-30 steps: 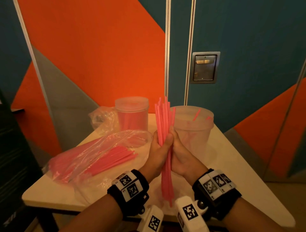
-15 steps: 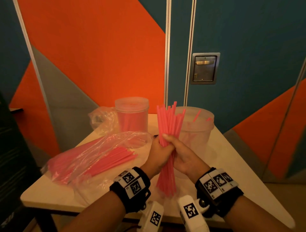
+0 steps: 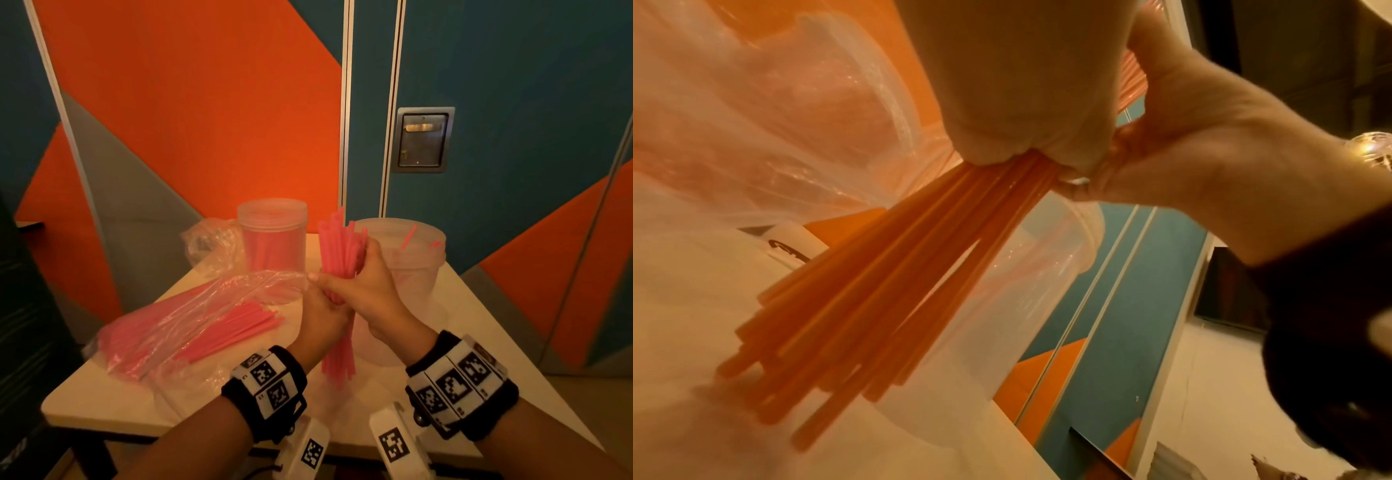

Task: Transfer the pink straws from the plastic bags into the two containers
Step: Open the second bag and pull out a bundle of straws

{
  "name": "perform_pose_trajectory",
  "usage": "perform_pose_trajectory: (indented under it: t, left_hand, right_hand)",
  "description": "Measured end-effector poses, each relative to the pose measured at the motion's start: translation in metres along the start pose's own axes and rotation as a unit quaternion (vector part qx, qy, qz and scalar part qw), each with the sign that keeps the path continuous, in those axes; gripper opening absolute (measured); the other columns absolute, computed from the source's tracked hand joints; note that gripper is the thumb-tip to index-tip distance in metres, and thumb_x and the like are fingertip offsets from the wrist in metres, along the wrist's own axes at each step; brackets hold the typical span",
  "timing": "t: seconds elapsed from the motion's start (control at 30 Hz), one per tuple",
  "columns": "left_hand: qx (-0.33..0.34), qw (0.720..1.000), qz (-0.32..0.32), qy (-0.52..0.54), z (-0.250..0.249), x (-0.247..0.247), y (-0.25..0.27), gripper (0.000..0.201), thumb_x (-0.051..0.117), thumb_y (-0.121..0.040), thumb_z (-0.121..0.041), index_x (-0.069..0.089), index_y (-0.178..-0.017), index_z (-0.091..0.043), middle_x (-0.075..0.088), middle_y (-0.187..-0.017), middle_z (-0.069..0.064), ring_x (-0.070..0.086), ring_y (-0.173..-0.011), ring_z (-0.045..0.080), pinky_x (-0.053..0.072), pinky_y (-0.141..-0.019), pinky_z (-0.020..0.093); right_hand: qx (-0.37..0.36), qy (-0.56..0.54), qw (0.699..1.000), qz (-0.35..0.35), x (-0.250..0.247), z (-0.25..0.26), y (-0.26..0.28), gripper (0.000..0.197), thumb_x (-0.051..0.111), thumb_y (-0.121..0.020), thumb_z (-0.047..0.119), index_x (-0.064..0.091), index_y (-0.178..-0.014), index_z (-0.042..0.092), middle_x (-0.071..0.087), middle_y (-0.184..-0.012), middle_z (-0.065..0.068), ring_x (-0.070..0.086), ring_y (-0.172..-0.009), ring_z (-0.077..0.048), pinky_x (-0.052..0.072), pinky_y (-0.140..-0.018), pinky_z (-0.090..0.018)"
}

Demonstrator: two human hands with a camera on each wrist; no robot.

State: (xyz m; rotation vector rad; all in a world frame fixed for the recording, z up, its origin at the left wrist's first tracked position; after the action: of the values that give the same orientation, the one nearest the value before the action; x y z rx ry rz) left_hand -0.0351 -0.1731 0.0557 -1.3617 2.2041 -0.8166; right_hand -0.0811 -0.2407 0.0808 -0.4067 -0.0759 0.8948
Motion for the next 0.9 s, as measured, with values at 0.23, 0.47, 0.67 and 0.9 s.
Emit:
perform_pose_trajectory:
  t: [0.23, 0.47, 0.67, 0.9]
  left_hand:
    - [-0.016, 0.995, 0.004, -0.095, 0.002, 0.005, 0.0, 0.06, 0.054, -0.065, -0.048, 0.056, -0.111, -0.01, 0.063, -0.089, -0.008, 0.06, -0.082, 0.002, 0.049, -0.07, 0.017]
    - [-0.044, 0.986, -0.036, -0.16, 0.008, 0.005, 0.01, 0.043, 0.058, -0.081, -0.03, 0.048, -0.117, -0.009, 0.06, -0.101, 0.002, 0.06, -0.091, 0.021, 0.043, -0.072, 0.026]
    - [-0.058, 0.986, -0.027, -0.154, 0.012, 0.009, 0.008, 0.038, 0.058, -0.079, -0.034, 0.048, -0.109, -0.014, 0.055, -0.093, -0.004, 0.056, -0.084, 0.014, 0.043, -0.066, 0.022]
    - [-0.127, 0.979, 0.011, -0.16, 0.041, 0.013, 0.026, 0.054, 0.045, -0.07, -0.045, 0.054, -0.113, -0.015, 0.058, -0.09, -0.01, 0.06, -0.085, 0.01, 0.041, -0.063, 0.015]
  right_hand:
    - [-0.065, 0.004, 0.992, -0.104, -0.006, 0.019, -0.004, 0.034, 0.07, -0.071, 0.007, 0.047, -0.08, 0.031, 0.055, -0.073, 0.01, 0.055, -0.066, -0.008, 0.05, -0.063, -0.024]
    - [-0.055, -0.038, 0.99, -0.128, -0.004, 0.011, -0.005, 0.031, 0.069, -0.069, 0.006, 0.051, -0.077, 0.03, 0.055, -0.068, 0.01, 0.053, -0.059, -0.004, 0.047, -0.057, -0.021]
    - [-0.016, -0.048, 0.991, -0.125, -0.007, 0.001, -0.012, 0.034, 0.07, -0.069, 0.008, 0.055, -0.097, 0.018, 0.054, -0.074, 0.007, 0.055, -0.066, -0.009, 0.046, -0.055, -0.022]
    - [0.056, -0.041, 0.992, -0.11, -0.004, -0.042, -0.007, 0.032, 0.071, -0.068, 0.005, 0.056, -0.091, 0.021, 0.059, -0.073, 0.002, 0.06, -0.073, -0.018, 0.052, -0.061, -0.03]
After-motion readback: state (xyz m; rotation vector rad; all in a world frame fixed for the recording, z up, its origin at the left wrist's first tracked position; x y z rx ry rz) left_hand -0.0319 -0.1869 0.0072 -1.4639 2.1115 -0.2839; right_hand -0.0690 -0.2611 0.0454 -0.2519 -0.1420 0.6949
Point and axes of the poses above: each hand's wrist, its own y-axis away from the middle knuckle, its own x-axis out of the palm, z = x × y, the point moved 8 cm from there along -y, towards the middle knuckle
